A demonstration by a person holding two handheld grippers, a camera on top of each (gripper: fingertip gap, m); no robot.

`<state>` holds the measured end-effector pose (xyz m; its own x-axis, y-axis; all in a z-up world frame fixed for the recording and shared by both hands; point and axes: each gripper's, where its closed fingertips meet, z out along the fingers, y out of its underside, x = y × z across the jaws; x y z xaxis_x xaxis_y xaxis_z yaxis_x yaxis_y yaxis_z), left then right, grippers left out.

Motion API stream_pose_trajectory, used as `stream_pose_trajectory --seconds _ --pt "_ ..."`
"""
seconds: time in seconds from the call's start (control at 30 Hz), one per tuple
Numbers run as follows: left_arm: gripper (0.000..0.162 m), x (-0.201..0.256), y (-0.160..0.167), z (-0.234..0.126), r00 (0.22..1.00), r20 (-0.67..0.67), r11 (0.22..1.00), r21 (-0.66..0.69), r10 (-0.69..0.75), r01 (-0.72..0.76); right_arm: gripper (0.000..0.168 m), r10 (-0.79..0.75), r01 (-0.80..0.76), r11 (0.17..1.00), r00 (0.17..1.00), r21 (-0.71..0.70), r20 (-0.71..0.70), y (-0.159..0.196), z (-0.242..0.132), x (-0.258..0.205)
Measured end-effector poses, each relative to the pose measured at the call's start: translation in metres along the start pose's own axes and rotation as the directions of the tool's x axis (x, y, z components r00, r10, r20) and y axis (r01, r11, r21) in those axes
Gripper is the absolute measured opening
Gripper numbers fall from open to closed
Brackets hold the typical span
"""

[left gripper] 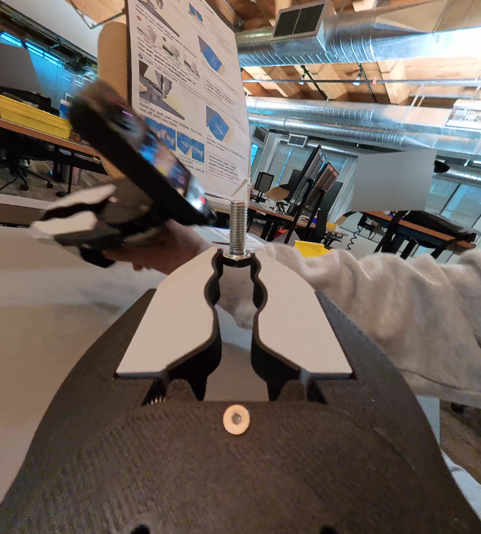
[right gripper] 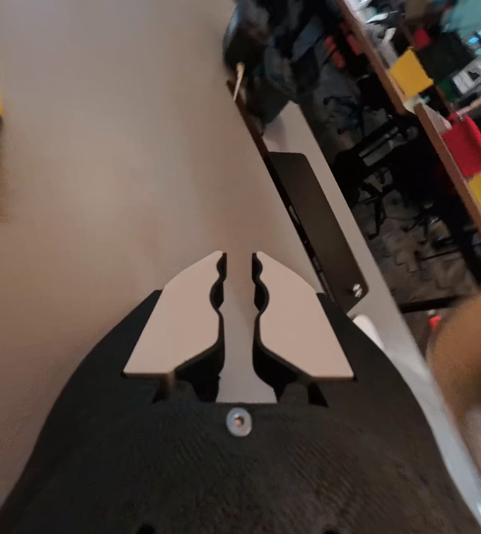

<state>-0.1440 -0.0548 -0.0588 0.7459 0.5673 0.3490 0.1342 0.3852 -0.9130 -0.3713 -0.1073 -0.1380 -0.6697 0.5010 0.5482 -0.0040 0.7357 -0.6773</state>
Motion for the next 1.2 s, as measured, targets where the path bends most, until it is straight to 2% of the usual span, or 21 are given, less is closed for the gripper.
stream_pose_trajectory --seconds 0.07,0.13,0.17,0.2,0.27,0.3,0.37,0.4,0.43,0.57,0.73,0.87,1.0,1.07,1.13,1.2 --pt "0.018 -0.001 -0.003 -0.001 1.000 0.011 1.000 0.010 0.018 -0.018 0.017 -0.181 0.179 0.976 0.984 -0.122 -0.002 -0.012 0.032 0.014" --pt "0.018 0.004 -0.007 -0.002 0.998 0.008 0.998 0.021 0.065 -0.066 0.018 -0.343 0.305 0.917 0.932 -0.256 -0.117 -0.020 0.067 0.042" --pt "0.018 0.006 -0.007 -0.002 0.997 0.001 0.997 0.020 0.074 -0.074 0.018 -0.363 0.304 0.907 0.916 -0.292 -0.174 -0.022 0.084 0.053" --pt "0.018 0.006 -0.006 -0.002 0.997 -0.001 0.997 0.017 0.073 -0.073 0.023 -0.313 0.244 0.922 0.927 -0.302 -0.209 -0.020 0.101 0.058" --pt "0.018 0.004 -0.003 -0.001 0.999 -0.011 0.999 0.009 0.043 -0.043 0.034 -0.055 -0.018 0.966 0.960 -0.258 -0.274 -0.009 0.129 0.068" --pt "0.018 0.002 -0.003 -0.001 1.000 -0.013 1.000 0.013 0.026 -0.025 0.043 0.087 -0.166 0.958 0.945 -0.233 -0.315 0.001 0.139 0.077" --pt "0.018 -0.001 -0.009 -0.005 1.000 -0.015 0.999 0.038 -0.009 0.010 0.043 0.287 -0.385 0.899 0.878 -0.208 -0.382 0.022 0.149 0.094" --pt "0.018 -0.002 -0.012 -0.007 1.000 -0.014 0.998 0.053 -0.025 0.026 0.035 0.326 -0.430 0.879 0.857 -0.205 -0.399 0.029 0.153 0.101" --pt "0.018 -0.005 -0.015 -0.009 0.999 -0.006 0.997 0.067 -0.033 0.034 0.025 0.332 -0.442 0.872 0.850 -0.209 -0.409 0.034 0.155 0.107" --pt "0.018 -0.003 -0.020 -0.013 1.000 -0.003 0.996 0.081 -0.021 0.021 0.035 0.266 -0.412 0.878 0.844 -0.245 -0.466 0.045 0.160 0.136" --pt "0.018 0.006 -0.014 -0.008 0.999 -0.037 0.998 0.052 -0.016 0.018 0.052 0.432 -0.624 0.750 0.714 -0.220 -0.551 0.083 0.157 0.161" --pt "0.018 0.008 -0.015 -0.009 0.998 -0.052 0.998 0.054 -0.034 0.036 0.052 0.514 -0.738 0.652 0.600 -0.175 -0.613 0.106 0.148 0.172" --pt "0.018 0.006 -0.019 -0.011 0.996 -0.058 0.995 0.073 -0.060 0.064 0.048 0.599 -0.841 0.507 0.501 -0.189 -0.624 0.129 0.148 0.172" --pt "0.018 0.006 -0.021 -0.013 0.995 -0.063 0.993 0.085 -0.075 0.080 0.038 0.604 -0.847 0.499 0.490 -0.181 -0.628 0.133 0.147 0.176" --pt "0.018 0.005 -0.022 -0.014 0.994 -0.066 0.992 0.088 -0.085 0.090 0.033 0.586 -0.834 0.512 0.513 -0.203 -0.628 0.136 0.147 0.179" --pt "0.018 0.005 -0.022 -0.014 0.994 -0.068 0.992 0.089 -0.087 0.093 0.017 0.557 -0.820 0.531 0.528 -0.214 -0.641 0.140 0.142 0.182"
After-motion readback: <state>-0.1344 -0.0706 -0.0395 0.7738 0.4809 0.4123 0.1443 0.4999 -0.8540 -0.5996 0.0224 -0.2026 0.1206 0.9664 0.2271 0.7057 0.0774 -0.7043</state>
